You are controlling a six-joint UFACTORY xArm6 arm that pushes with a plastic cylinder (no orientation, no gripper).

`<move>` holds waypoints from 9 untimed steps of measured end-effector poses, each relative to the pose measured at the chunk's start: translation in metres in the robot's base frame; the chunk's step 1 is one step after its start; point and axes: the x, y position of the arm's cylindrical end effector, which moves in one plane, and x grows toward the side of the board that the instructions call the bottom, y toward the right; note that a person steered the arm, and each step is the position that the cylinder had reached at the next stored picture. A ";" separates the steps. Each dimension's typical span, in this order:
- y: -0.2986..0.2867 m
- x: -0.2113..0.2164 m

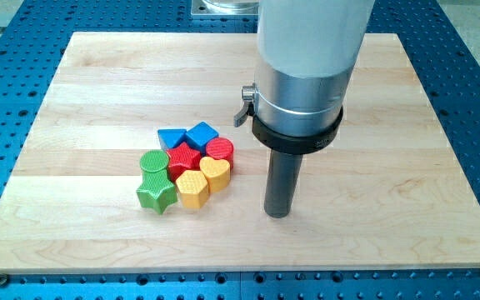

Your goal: Push the triangle towards the top left corner

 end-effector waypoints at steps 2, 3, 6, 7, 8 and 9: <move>-0.002 0.009; -0.008 0.060; -0.102 0.018; -0.113 -0.011; -0.114 -0.047; -0.112 -0.095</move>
